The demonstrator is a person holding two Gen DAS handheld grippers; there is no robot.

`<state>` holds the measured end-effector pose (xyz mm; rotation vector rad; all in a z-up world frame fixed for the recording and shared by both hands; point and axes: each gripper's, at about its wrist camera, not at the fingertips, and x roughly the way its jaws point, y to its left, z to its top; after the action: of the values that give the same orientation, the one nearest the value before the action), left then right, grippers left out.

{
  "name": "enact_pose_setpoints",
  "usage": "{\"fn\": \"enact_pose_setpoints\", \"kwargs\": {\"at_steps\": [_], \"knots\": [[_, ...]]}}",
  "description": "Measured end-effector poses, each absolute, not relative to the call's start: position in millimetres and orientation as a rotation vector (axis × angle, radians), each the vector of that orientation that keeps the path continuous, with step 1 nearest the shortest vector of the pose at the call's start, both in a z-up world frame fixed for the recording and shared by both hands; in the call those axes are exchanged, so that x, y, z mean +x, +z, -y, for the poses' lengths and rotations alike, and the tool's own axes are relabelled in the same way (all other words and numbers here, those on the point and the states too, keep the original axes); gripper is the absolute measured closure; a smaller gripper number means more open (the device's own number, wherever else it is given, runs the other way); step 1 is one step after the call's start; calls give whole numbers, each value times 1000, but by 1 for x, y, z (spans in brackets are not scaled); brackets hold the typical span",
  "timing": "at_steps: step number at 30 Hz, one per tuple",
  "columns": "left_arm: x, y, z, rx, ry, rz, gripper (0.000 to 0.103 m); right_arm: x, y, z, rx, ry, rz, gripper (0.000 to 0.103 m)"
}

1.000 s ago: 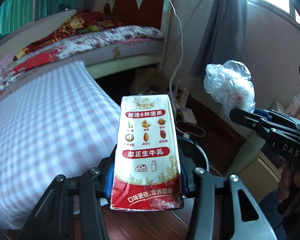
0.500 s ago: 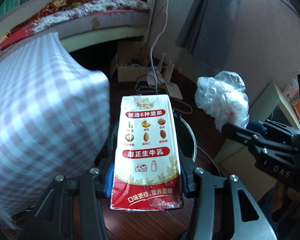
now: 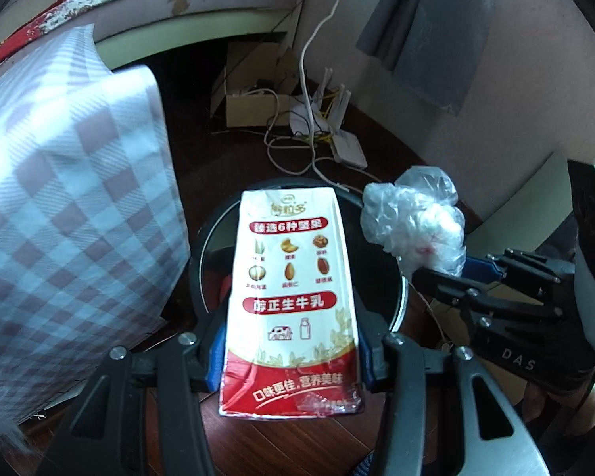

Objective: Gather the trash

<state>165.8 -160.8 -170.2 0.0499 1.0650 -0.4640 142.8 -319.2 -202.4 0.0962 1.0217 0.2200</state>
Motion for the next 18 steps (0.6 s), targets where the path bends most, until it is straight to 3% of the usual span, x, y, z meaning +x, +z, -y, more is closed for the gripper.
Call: {"fn": "enact_pose_setpoints", "kwargs": {"at_steps": [2, 3, 4, 5, 7, 8, 10, 18], "knots": [[171, -180, 165, 29, -474, -1096, 50, 150, -210, 317, 80, 241, -1045, 66], [174, -185, 165, 27, -463, -1104, 46, 155, -218, 315, 53, 232, -1072, 59], [175, -190, 164, 34, -425, -1109, 25, 158, -228, 316, 19, 177, -1106, 34], [176, -194, 162, 36, -398, -1103, 11, 158, -233, 318, 14, 157, -1113, 27], [171, -198, 155, 51, -347, -1084, 4, 154, -238, 324, 39, 136, -1114, 24], [167, -200, 150, 63, -324, -1078, 3, 152, -239, 326, 45, 127, -1114, 13], [163, -204, 143, 79, -291, -1075, 3, 148, -238, 327, 57, 117, -1098, 1], [153, -201, 123, 85, -235, -1052, 2, 143, -232, 320, 65, 94, -1081, 1]]}}
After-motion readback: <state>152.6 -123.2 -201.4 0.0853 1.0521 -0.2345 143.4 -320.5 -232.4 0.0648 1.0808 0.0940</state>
